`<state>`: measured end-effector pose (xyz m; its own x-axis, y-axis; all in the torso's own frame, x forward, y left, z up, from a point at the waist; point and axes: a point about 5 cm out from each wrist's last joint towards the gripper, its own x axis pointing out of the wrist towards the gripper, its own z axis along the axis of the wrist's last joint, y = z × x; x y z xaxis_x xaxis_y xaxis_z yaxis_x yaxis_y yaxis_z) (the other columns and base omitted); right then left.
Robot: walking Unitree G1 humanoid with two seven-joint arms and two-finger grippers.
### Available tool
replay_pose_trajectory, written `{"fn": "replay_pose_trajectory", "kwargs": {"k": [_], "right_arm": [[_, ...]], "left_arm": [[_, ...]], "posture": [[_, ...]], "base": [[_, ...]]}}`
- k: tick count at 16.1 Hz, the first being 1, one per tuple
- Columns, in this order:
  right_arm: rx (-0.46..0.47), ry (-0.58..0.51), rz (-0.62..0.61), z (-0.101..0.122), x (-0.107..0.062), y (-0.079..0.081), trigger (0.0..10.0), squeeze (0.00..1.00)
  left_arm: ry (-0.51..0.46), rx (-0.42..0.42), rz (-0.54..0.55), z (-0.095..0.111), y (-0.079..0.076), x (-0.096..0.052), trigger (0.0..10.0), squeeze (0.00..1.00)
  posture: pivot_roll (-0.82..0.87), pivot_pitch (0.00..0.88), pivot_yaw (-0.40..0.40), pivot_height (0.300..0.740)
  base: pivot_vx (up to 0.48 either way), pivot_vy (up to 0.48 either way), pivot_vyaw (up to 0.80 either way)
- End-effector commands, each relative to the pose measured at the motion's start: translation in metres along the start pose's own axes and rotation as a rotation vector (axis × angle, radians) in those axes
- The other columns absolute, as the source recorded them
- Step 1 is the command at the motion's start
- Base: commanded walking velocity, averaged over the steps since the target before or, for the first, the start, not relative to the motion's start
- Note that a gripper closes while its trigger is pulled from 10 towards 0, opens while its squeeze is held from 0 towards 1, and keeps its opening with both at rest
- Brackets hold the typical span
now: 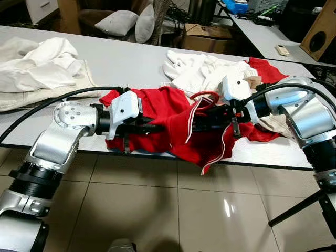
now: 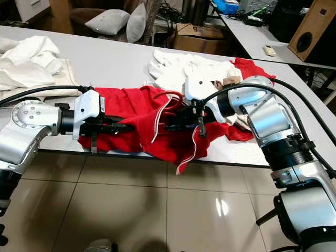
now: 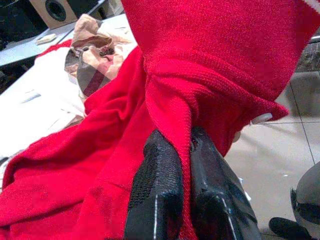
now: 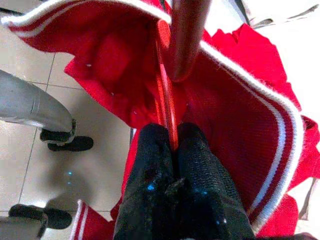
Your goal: Hang hanger
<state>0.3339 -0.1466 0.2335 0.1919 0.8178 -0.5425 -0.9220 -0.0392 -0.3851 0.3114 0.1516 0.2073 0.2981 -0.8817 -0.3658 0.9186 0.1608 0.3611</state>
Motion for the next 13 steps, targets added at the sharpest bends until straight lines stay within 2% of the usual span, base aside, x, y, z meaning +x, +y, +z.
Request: {"fn": "replay_pose_trajectory", "kwargs": {"k": [1,6,7,8,9,11,13], "right_arm": [[0.011,0.021,-0.017,-0.006,-0.005,0.000,0.0,0.00],[0.001,-0.022,-0.011,-0.002,-0.004,-0.001,0.0,0.00],[-0.001,-0.046,-0.010,0.000,-0.005,-0.001,0.0,0.00],[0.004,-0.074,-0.008,0.002,-0.006,-0.001,0.0,0.00],[0.010,-0.090,-0.011,0.003,-0.008,-0.001,0.0,0.00],[0.024,-0.116,-0.020,0.003,-0.011,0.000,0.0,0.00],[0.045,-0.133,-0.024,0.000,-0.013,0.003,0.0,0.00]], "left_arm": [[-0.048,0.029,0.020,0.012,0.006,-0.002,0.0,0.00],[-0.075,0.016,0.034,0.014,0.008,-0.005,0.0,0.00],[-0.098,0.001,0.097,0.015,0.014,-0.007,9.8,0.00],[-0.149,-0.038,0.087,0.019,0.015,-0.008,10.0,0.00],[-0.183,-0.055,0.073,0.022,0.014,-0.010,10.0,1.00],[-0.247,-0.082,0.042,0.028,0.011,-0.013,10.0,1.00],[-0.298,-0.062,0.053,0.032,0.009,-0.017,10.0,1.00]], "posture": [[0.10,0.000,-0.103,0.740],[0.11,0.000,-0.108,0.740],[0.11,0.000,-0.109,0.740],[0.11,0.000,-0.110,0.740],[0.11,0.000,-0.107,0.740],[0.11,0.000,-0.101,0.740],[0.11,0.000,-0.091,0.740]], "base": [[0.000,0.000,0.00],[0.000,0.000,0.00],[0.000,0.000,0.00],[0.000,0.000,0.00],[0.000,0.000,0.00],[0.000,0.000,0.00],[0.000,0.000,0.00]]}}
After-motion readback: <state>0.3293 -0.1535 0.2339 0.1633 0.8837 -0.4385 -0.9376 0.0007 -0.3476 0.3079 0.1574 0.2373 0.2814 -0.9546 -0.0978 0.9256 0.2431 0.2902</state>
